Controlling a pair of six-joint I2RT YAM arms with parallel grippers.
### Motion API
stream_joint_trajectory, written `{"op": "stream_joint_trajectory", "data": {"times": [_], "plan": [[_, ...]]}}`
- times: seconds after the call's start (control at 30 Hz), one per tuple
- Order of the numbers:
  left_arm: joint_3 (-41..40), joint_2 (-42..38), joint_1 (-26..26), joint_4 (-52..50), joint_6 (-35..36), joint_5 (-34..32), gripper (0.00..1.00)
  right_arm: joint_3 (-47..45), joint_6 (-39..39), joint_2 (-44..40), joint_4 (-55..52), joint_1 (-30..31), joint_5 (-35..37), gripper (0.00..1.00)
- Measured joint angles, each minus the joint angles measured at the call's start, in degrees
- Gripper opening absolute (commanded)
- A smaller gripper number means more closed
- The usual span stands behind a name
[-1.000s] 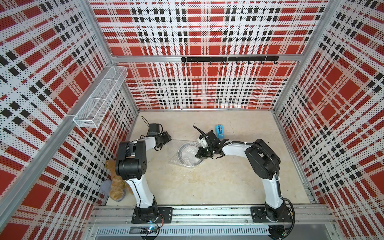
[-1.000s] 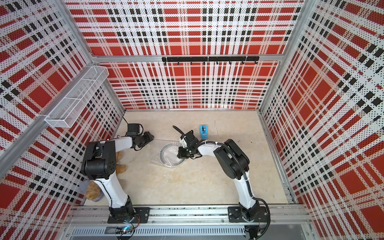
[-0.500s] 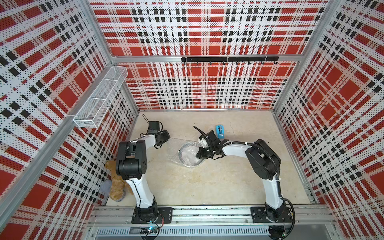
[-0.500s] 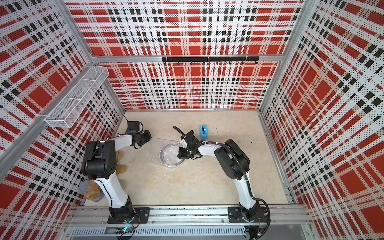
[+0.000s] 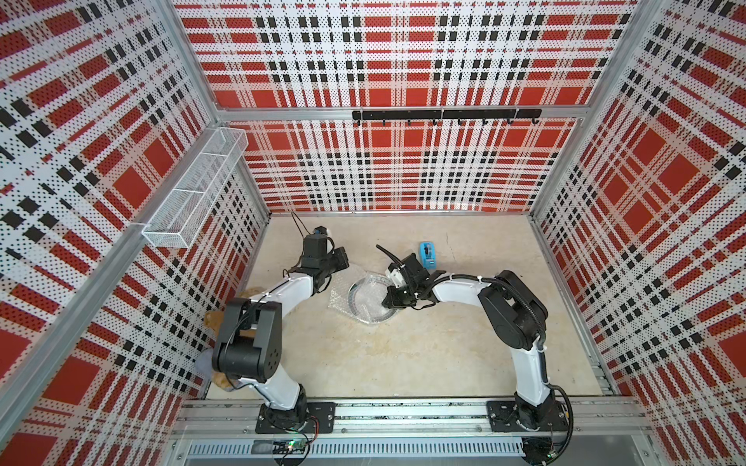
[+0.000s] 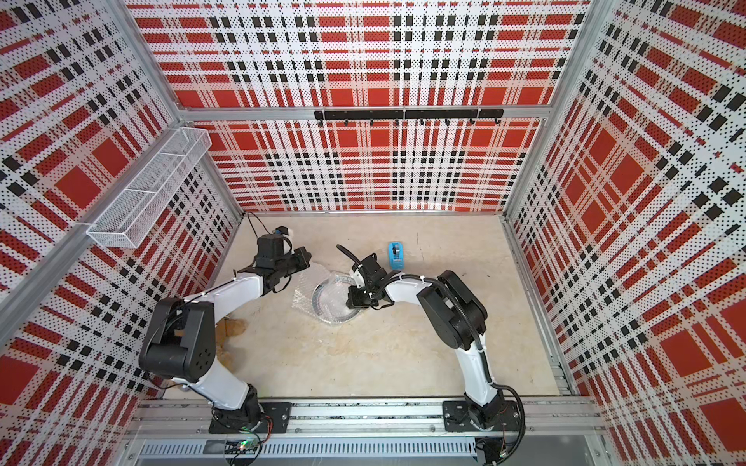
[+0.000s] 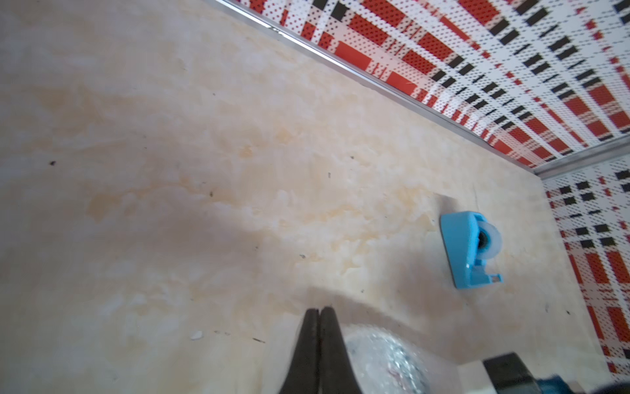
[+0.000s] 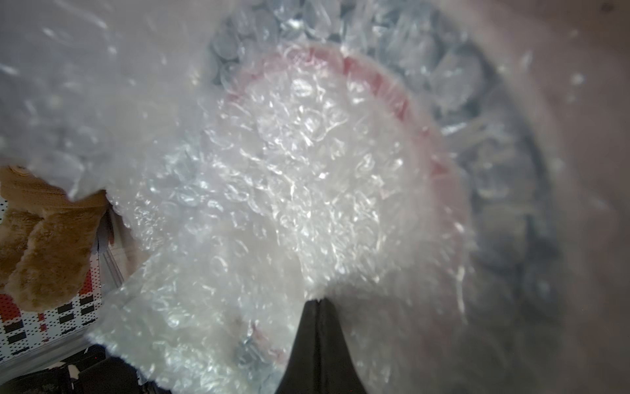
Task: Wrap dinner plates in bubble wrap
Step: Wrap the plate in the bubble wrap.
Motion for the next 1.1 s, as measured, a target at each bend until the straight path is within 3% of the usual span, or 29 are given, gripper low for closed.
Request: {"op": "stream_joint_trajectory", "data": {"times": [0.27,0.6,0.9,1.1], "plan": [[-6.1,-3.5,-8.5,5.4,-3.4,1.3,0.00,-0.3,0.3,0.0,0.5,-0.2,-0.3,0.00],[-14.7,-2.1,-19.9,12.3,-9.2,0.6,0.00,-0.9,0.9,-0.4,0.7,-0.4,-1.4,0.00],[-19.6,5.1,-22.2,21.9,-13.8,-3.3,0.00,-3.1,2.4,-1.9,0.8,-1.0,-1.6,0.00],[-19.6,7.9,-22.9,26.4,-14.1,-1.9,0.00,-9.0,5.6,-6.6,3.9,-2.3,1.5,0.00]]}}
